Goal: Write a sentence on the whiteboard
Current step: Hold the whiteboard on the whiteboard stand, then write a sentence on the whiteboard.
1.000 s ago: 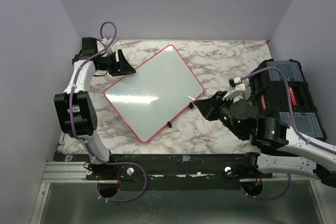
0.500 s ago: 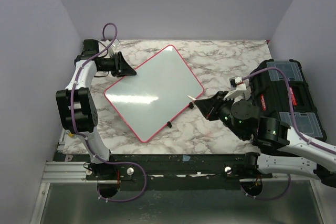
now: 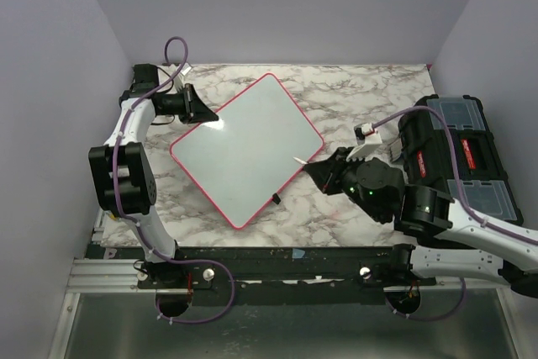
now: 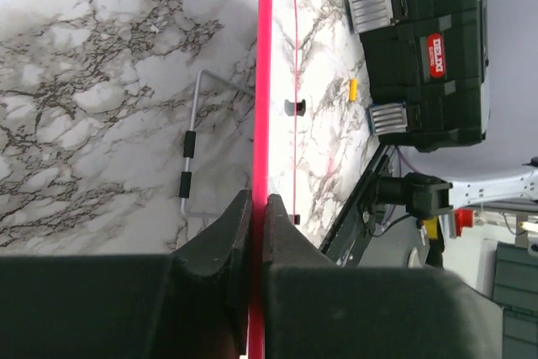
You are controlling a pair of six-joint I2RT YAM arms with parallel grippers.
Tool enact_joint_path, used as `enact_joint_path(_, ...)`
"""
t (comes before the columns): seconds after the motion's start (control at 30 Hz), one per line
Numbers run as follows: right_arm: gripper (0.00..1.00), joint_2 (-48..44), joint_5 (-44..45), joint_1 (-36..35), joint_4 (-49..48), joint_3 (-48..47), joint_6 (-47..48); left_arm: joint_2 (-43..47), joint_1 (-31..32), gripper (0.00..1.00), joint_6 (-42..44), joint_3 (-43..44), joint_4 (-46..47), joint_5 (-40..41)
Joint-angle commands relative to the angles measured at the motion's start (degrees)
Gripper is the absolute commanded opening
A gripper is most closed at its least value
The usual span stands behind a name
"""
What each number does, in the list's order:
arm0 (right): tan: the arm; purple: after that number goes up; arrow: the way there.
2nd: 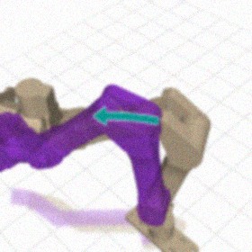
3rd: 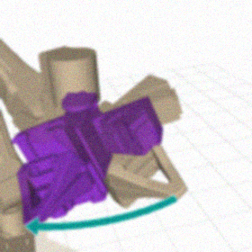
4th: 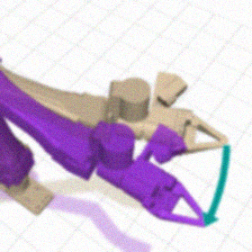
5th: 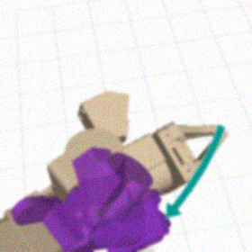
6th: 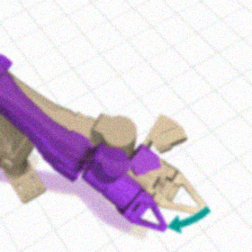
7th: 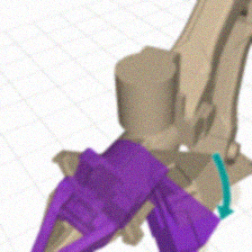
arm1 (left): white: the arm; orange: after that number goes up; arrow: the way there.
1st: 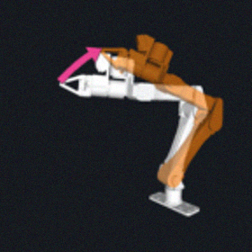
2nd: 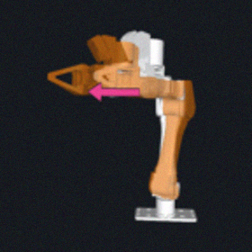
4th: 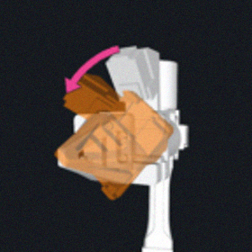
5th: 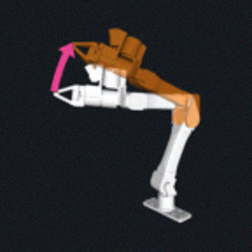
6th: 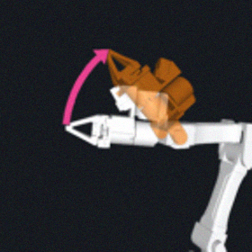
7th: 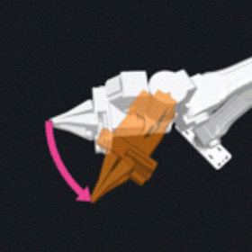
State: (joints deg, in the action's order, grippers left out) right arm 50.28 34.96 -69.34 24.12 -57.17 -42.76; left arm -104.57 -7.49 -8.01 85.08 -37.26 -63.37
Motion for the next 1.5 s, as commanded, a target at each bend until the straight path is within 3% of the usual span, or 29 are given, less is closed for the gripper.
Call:
enact_joint_path(0.0, 0.01, 3.42, -2.67, -0.36, 1.02, -3.29, 2.59, 5.09, 1.59, 0.00, 0.84, -1.32, 1.13, 0.87)
enact_joint_path(0.43, 0.01, 23.86, -8.81, -0.30, -1.06, -17.42, 10.24, 11.00, 3.28, 0.00, 1.31, -3.54, 3.26, 3.71)
enact_joint_path(0.83, 0.01, 36.84, -11.87, -1.19, -5.73, -26.53, 14.51, 14.81, 4.53, 0.00, 2.77, -4.78, 4.65, 4.39)
enact_joint_path(1.47, 0.01, 43.86, -12.22, -2.08, -11.19, -30.66, 18.12, 16.54, 9.69, 0.00, 5.90, -4.22, 1.76, 10.08)
